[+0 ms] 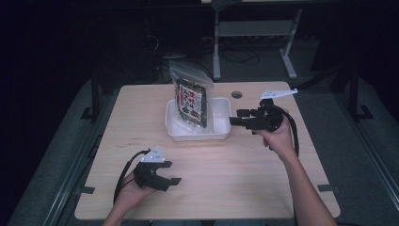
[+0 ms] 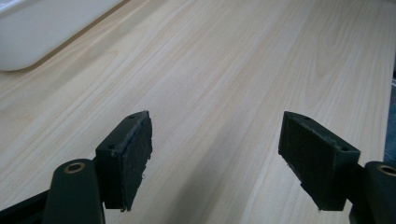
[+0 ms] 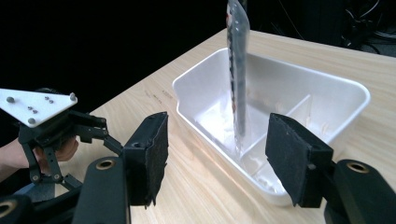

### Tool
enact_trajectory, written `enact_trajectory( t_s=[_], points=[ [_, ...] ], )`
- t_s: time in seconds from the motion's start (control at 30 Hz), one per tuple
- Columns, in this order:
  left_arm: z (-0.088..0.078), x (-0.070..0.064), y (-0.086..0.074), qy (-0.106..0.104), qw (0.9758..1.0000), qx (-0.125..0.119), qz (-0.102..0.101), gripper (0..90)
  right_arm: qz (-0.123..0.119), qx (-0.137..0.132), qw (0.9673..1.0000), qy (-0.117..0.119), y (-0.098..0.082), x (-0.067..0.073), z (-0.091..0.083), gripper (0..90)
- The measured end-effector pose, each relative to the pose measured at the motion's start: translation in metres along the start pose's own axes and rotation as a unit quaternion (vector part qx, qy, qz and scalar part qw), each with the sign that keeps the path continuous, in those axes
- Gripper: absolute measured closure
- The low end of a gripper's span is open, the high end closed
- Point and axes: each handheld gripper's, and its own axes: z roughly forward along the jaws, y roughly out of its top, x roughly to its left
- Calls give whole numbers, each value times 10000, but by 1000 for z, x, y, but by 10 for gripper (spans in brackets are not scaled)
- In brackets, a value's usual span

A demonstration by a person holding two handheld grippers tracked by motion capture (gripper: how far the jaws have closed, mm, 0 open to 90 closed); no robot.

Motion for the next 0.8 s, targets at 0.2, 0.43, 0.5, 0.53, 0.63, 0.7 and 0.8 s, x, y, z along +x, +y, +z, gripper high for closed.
enact_trajectory(
  t_s=[0.2,0.43,0.5,0.53,0.63,0.7,0.8],
  points=[
    [2,-1,0,-13,10000,28,9,251,111,-79,9999,-36,-14,-3,-14,376],
    [4,-1,0,-89,10000,-12,-28,247,188,-156,9996,-127,-29,-5,-28,368],
    [4,-1,1,-91,10000,-13,-23,247,211,-138,9996,-136,-33,-4,-31,365],
    [4,-1,1,-98,9999,-27,-25,247,209,-156,9996,-136,-35,-4,-32,365],
    [5,-2,1,-103,9999,-29,-26,246,240,-156,9995,-136,-39,-3,-35,362],
    [6,-2,1,-103,9999,-22,-9,246,256,-131,9995,-139,-43,-3,-37,359],
    [6,-3,1,-105,9999,-15,-5,244,265,-118,9995,-138,-47,-1,-40,349]
  ],
)
